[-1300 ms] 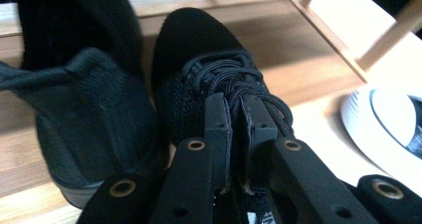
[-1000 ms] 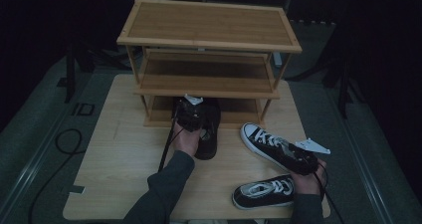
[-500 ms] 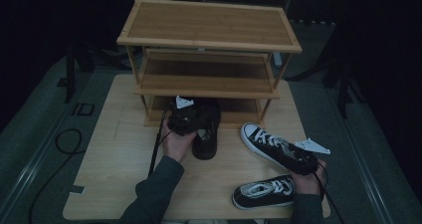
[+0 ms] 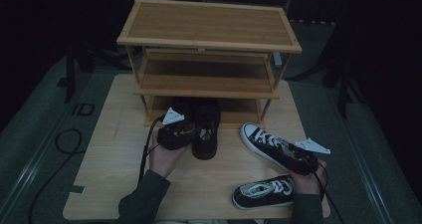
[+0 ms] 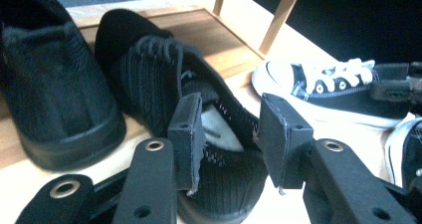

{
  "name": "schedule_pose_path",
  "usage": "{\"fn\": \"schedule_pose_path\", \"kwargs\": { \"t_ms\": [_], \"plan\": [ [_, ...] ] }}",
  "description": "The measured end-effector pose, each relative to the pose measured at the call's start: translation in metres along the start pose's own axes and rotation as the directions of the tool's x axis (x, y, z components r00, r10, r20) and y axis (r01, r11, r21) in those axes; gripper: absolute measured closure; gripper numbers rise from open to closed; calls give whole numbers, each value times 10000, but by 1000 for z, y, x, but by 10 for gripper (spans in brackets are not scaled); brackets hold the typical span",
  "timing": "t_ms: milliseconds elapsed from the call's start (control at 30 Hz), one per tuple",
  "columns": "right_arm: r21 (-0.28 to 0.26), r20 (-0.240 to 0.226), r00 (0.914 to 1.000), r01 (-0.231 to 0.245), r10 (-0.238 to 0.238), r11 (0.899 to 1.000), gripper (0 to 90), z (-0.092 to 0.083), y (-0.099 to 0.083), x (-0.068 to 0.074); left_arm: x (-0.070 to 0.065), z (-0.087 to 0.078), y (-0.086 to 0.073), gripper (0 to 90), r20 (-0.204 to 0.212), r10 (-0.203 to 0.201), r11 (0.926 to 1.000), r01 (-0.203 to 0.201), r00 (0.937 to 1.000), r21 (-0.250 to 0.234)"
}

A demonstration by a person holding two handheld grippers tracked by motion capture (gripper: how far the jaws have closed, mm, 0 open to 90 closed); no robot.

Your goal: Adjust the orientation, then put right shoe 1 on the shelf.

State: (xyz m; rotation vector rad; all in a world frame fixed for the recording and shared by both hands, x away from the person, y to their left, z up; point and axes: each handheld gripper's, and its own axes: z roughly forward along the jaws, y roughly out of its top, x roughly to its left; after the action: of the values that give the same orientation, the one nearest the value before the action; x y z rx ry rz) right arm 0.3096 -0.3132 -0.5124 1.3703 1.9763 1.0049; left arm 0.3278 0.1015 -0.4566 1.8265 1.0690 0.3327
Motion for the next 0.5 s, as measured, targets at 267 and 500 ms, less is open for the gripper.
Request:
{"fn": "schedule_pose_path", "kwargs": {
  "t_ms": [267,500],
  "plan": [
    [31,36,10000,11,-11,10000,448,0,0,0,4,-3,-21,634,23,-148,9993,147,9999,337],
    [32,37,10000,12,-12,10000,448,0,0,0,-1,2,-38,647,23,84,9971,-85,10000,760]
  ]
}}
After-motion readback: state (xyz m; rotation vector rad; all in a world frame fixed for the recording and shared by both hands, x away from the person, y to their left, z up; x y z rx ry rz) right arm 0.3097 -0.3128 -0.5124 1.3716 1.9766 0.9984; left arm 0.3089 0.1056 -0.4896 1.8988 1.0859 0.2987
